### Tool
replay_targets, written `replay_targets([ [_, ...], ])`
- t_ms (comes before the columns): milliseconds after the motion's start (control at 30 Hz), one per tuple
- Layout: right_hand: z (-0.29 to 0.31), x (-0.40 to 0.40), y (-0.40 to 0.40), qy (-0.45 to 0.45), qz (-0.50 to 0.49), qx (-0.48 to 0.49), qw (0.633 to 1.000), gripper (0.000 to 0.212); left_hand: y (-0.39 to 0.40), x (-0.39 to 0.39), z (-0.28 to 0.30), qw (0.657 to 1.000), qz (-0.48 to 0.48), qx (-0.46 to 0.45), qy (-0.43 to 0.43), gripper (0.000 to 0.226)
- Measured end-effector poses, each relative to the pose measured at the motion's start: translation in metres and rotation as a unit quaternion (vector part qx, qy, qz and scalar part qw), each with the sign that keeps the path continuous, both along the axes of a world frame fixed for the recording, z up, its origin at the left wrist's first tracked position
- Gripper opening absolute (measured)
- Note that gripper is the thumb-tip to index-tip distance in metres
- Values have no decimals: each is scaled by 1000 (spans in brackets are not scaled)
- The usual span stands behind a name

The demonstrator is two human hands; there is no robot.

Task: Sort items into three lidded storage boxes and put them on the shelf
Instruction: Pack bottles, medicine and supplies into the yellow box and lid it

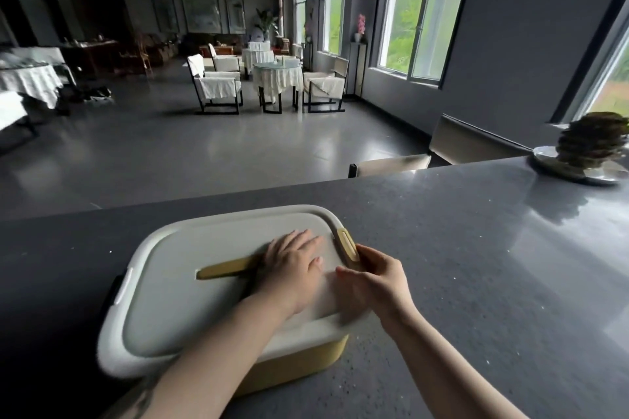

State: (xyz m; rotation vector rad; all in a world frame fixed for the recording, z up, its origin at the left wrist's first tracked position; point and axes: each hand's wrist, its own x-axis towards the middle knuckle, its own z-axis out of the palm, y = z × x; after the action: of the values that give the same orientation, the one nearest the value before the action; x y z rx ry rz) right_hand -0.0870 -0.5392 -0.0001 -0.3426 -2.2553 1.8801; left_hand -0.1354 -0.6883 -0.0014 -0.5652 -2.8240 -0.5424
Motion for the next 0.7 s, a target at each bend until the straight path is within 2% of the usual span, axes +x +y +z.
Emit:
replay_targets([
  [33,2,-1,1,-7,10,67,998,22,-5,3,2,999,9,31,7,46],
  [67,3,-4,0,-21,25,183,983,28,-15,7,4,997,31,62,18,45],
  [133,5,-10,-13,-16,89,416,905,52,-48,16,4,990,105,76,52,45],
  [167,5,-15,-26,9,136,472,871,56,-68,20,2,986,142,66,52,46],
  [267,0,-29,-83,44,264,522,810,53,-127,35,-3,970,243,17,-8,54],
  [367,-2,-43,-136,70,290,566,769,50,-155,43,3,959,283,-6,-1,60],
  [400,-2,-46,-150,81,298,575,757,50,-159,46,3,955,293,34,-3,61],
  [433,-3,-48,-160,90,307,585,745,51,-163,49,2,944,301,131,-19,62],
  [467,-4,-48,-167,103,313,589,738,53,-167,53,3,907,307,281,-71,66],
  [500,-6,-48,-170,117,315,586,738,54,-173,57,5,842,297,431,-129,70],
  [533,-8,-47,-171,131,312,578,743,56,-180,61,3,770,302,535,-172,75],
  [567,-9,-46,-170,142,306,571,748,57,-187,66,3,731,316,571,-200,78],
  [633,-9,-45,-168,159,299,562,755,58,-194,71,0,724,357,547,-223,70],
  [700,-10,-43,-168,160,296,559,758,58,-193,75,2,721,359,557,-204,57],
])
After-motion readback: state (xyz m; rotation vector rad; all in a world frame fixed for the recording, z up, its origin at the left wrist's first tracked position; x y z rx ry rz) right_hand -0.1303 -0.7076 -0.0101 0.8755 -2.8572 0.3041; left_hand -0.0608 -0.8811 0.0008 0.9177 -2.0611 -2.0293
